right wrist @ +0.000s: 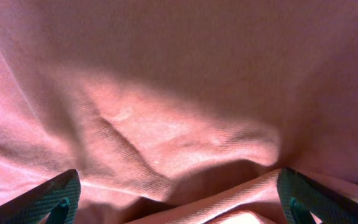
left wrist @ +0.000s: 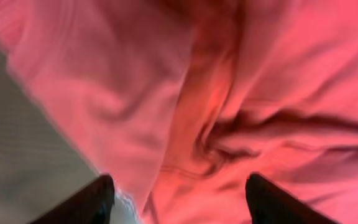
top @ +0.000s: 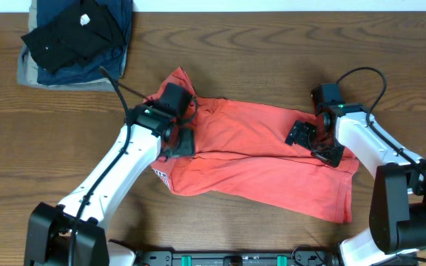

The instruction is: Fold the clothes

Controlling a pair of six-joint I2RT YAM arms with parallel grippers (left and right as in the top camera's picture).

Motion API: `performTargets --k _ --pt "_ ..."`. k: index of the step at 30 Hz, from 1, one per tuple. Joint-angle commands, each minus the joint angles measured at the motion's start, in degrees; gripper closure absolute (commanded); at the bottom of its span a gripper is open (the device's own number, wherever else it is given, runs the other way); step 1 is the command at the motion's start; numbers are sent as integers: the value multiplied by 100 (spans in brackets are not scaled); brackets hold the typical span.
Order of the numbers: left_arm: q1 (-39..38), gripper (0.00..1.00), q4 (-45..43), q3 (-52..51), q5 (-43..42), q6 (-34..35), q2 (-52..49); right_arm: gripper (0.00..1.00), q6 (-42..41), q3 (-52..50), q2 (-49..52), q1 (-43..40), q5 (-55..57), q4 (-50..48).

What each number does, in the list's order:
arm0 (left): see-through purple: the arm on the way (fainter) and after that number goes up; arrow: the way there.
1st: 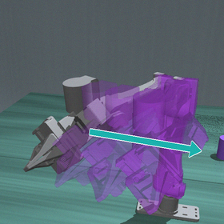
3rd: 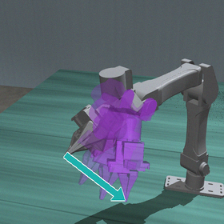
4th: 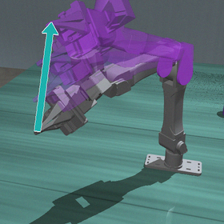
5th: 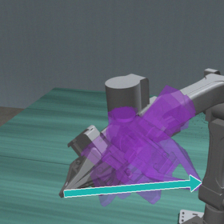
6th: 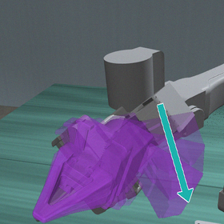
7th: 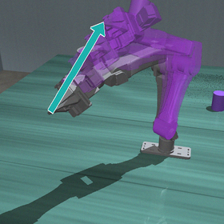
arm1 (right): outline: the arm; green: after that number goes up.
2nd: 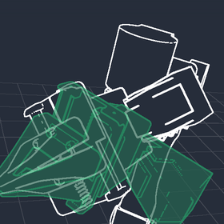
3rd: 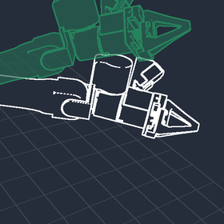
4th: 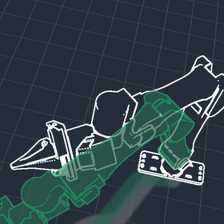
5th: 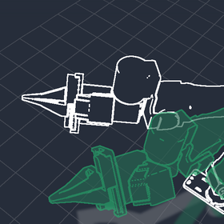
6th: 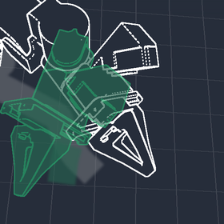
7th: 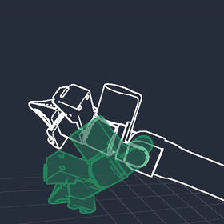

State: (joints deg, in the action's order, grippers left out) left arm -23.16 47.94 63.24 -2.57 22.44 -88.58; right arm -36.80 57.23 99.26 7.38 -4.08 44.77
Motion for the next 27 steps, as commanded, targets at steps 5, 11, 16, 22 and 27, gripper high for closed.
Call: performTargets --k 5,11,16,22,27 --pt "-7 31 -476 -4 570 -487 -629 1 46 -55 -37 57 -87 -31" --pt "-7 33 -761 -2 1054 -776 -1314 1 44 -79 -35 57 -87 -118" --pt "-2 36 -800 -2 1709 -581 -1622 1 46 -81 -35 57 -85 -111" --pt "0 58 -798 -2 1727 -584 -1692 1 46 -83 -35 57 -83 -114" --pt "-2 80 -750 -2 1727 -584 -1685 1 46 -109 -35 57 -46 -129"
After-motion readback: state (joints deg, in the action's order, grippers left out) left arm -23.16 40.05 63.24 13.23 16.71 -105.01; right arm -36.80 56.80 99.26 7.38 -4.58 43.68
